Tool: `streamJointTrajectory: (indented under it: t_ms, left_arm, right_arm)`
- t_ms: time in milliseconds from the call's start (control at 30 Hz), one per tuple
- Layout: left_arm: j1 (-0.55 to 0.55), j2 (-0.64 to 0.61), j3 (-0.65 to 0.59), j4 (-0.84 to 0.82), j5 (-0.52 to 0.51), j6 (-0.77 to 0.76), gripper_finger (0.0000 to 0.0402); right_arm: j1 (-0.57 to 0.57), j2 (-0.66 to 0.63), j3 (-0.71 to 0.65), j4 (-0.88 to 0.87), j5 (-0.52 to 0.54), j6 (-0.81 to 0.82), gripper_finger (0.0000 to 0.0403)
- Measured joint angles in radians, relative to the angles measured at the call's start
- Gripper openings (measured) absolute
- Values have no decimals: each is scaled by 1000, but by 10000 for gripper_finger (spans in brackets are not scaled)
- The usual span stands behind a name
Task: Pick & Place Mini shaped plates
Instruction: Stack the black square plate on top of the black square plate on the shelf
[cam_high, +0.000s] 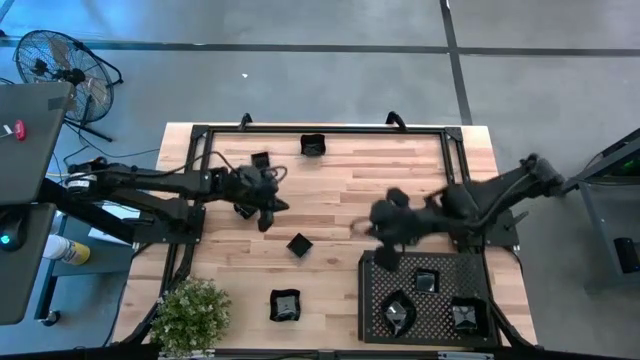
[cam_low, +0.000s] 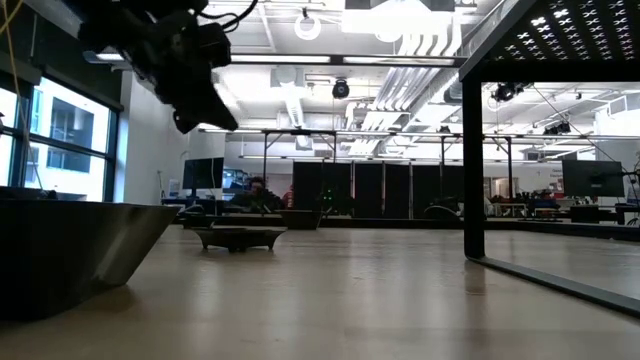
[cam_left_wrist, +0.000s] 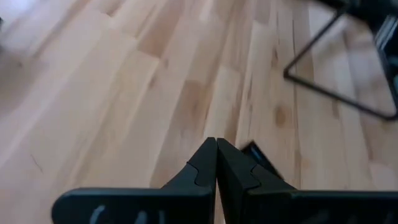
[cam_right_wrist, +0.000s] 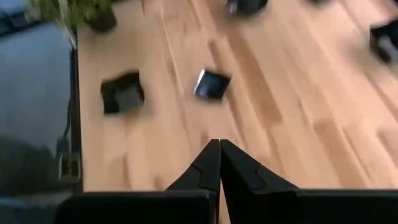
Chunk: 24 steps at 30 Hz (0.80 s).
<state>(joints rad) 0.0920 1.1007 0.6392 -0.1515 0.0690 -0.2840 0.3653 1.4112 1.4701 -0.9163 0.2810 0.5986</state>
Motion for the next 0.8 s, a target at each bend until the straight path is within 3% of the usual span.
streamJointTrajectory:
  t_ms: [200,367,600,800]
  left_arm:
    - [-101,0,0,-98,-27,-14,0]
    - [-140,25,0,-122,-70,-154,3]
    - [-139,143,0,-48,-104,-453,54]
    - [-139,282,17,50,-32,-528,100]
  right_arm:
    - [-191,-133,-328,418,-128,-108,1]
    - [-305,-202,-506,658,-227,-112,1]
    - [-401,-275,-592,769,-276,-188,1]
    - [-427,-301,-594,773,-290,-245,1]
